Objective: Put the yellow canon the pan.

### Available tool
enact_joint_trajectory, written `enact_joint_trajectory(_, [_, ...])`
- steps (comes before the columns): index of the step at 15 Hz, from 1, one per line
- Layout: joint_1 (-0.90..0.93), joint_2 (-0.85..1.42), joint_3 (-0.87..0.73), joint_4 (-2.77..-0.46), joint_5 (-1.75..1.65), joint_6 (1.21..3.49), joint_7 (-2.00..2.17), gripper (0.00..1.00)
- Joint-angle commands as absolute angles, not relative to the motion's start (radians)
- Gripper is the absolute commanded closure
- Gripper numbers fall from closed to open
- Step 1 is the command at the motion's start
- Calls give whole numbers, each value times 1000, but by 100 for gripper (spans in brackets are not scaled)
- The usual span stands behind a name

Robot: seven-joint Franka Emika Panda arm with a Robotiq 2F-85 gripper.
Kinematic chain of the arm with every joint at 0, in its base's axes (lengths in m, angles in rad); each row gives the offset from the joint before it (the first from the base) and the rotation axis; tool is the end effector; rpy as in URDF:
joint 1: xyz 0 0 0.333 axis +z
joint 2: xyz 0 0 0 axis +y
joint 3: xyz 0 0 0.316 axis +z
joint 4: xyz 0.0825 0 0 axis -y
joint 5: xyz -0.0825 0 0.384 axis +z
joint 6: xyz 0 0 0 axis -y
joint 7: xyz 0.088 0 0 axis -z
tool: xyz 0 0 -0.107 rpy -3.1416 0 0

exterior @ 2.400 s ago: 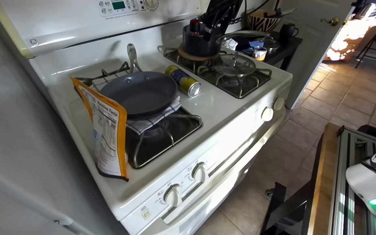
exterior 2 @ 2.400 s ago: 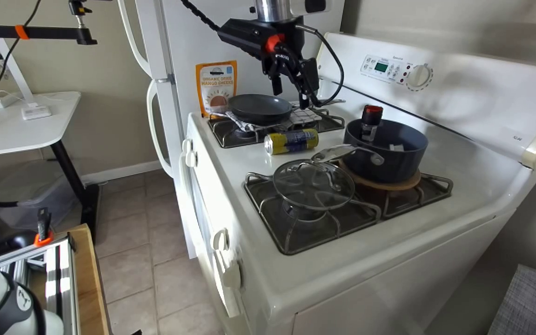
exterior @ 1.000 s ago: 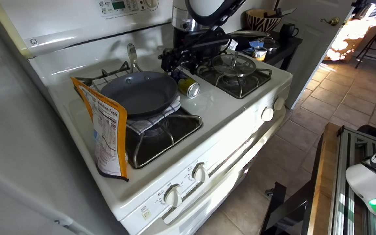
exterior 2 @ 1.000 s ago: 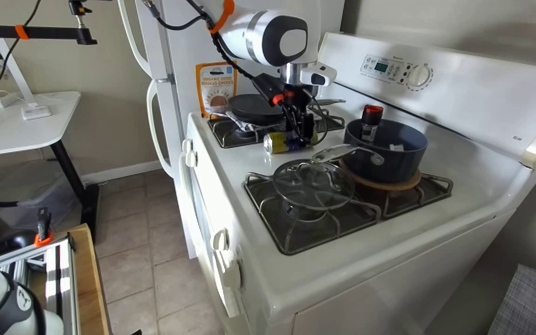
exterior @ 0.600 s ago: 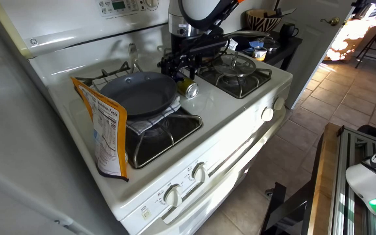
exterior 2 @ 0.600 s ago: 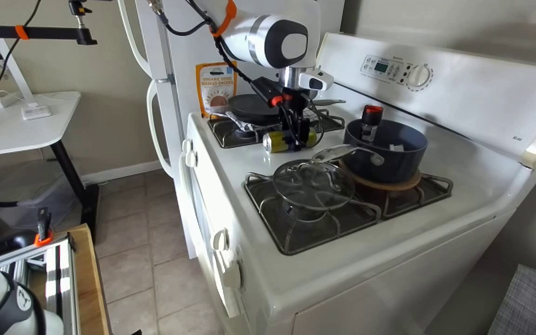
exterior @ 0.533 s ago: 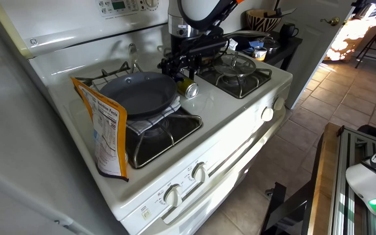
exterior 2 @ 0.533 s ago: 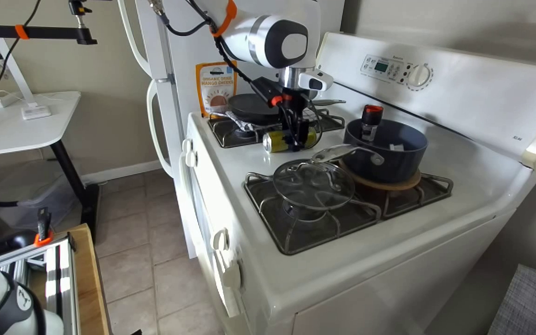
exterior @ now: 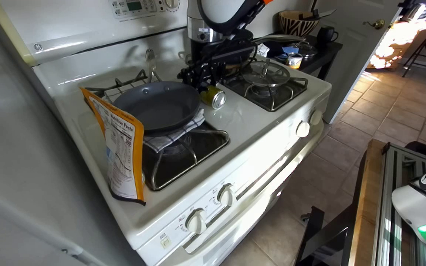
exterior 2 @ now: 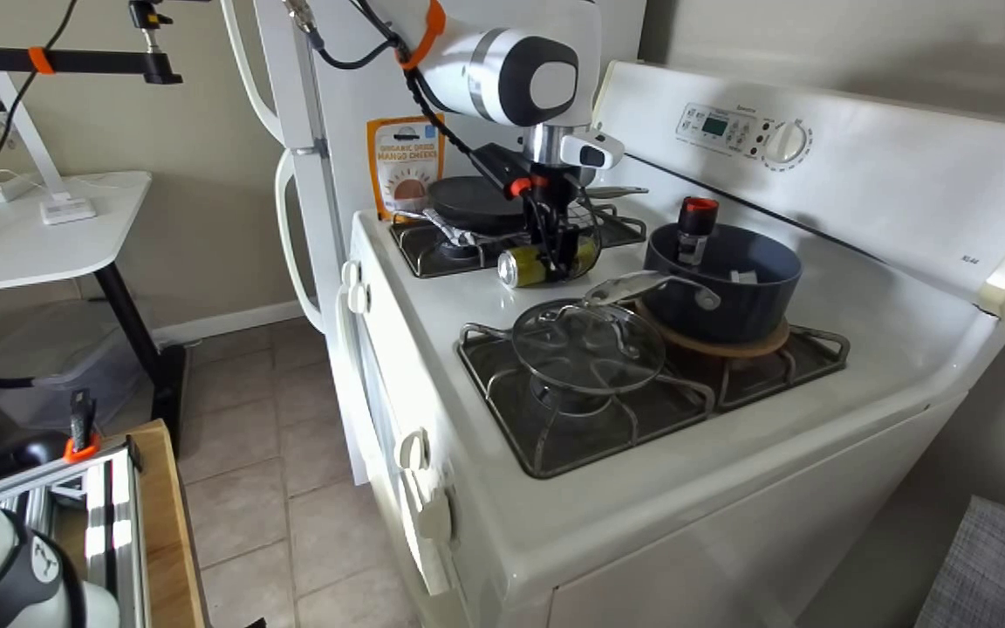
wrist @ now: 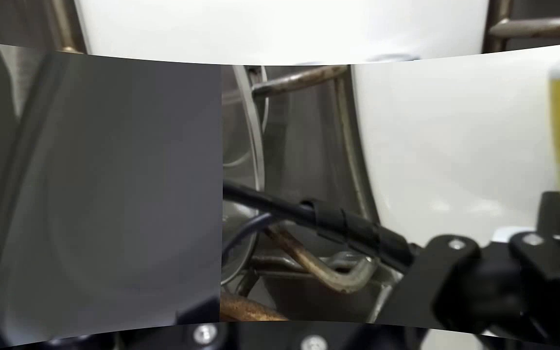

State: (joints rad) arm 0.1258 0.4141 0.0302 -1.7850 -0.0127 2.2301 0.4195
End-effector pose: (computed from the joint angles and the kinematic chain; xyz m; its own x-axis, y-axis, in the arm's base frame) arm 0.6455 0.0995 0.3260 0.9663 -0.2558 0.0277 -0.2555 -0.9667 -0.0144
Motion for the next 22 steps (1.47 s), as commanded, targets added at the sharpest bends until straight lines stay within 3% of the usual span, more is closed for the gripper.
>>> enact_joint_trajectory(1, [137, 336, 7, -1827, -36, 2191, 420, 63])
enact_joint_trajectory(12, [146, 175, 11, -1883, -167, 2140, 446, 63])
enact_joint_trajectory(22, [254, 285, 116, -1704, -192, 2154, 414, 63])
